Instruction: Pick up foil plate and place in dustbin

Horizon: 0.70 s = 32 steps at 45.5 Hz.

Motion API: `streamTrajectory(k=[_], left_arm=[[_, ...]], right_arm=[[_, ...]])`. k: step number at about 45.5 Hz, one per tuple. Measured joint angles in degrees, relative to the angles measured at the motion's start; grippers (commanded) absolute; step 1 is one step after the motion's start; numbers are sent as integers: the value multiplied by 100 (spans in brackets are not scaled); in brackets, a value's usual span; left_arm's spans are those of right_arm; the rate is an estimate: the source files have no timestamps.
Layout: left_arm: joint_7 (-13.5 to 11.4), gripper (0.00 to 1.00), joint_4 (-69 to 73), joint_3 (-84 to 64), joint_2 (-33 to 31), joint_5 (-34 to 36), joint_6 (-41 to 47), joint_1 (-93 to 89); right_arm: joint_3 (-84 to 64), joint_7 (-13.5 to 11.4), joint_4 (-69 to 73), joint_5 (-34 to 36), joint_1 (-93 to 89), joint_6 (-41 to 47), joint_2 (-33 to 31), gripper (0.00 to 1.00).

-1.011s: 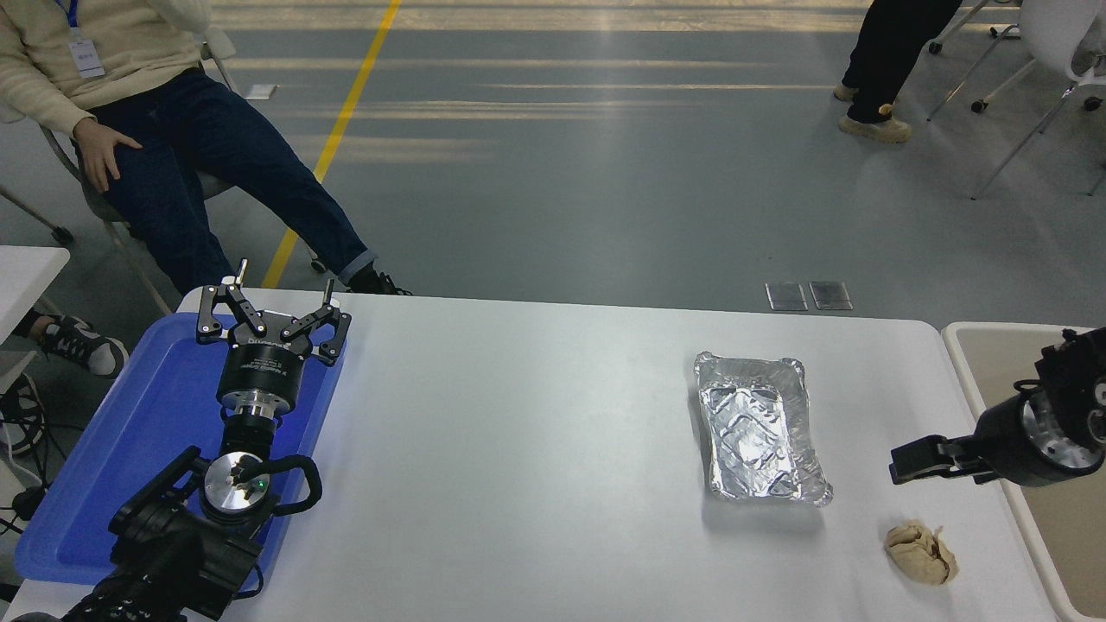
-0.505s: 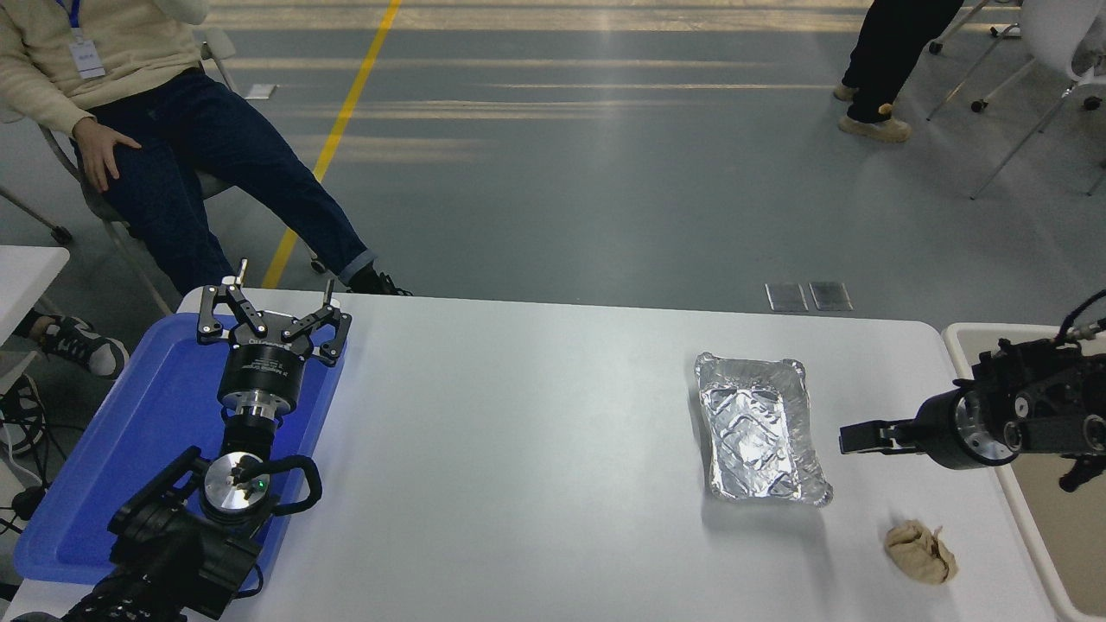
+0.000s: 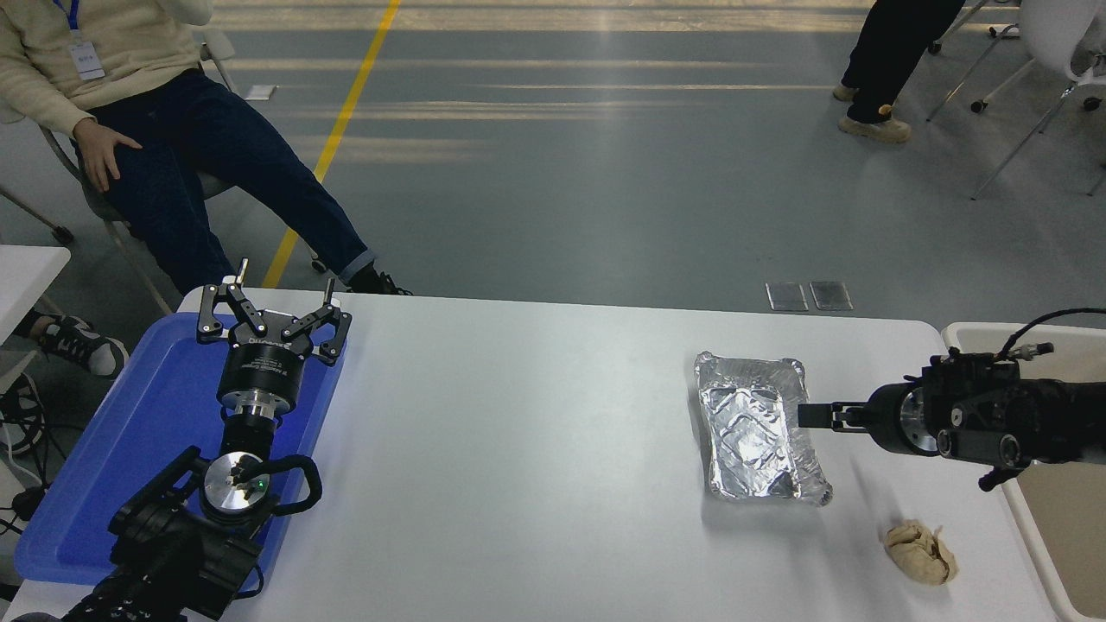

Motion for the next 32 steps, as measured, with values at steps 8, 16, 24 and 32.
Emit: streamTrajectory(k=[8,16,24,32], left_arm=[[0,100,0,0,0,0,0,0],[0,100,1,0,0,0,0,0],[0,100,2,0,1,0,0,0],[0,100,2,0,1,0,0,0]], right_arm=[[222,-38,-404,-2,-317,-91,184,99],[424,-59,-654,-47,-588,-165,310,98],[508,-95,-804,-70,-799,-219,412,90],[553,-203,-905,-89,-945,-247,482,79]])
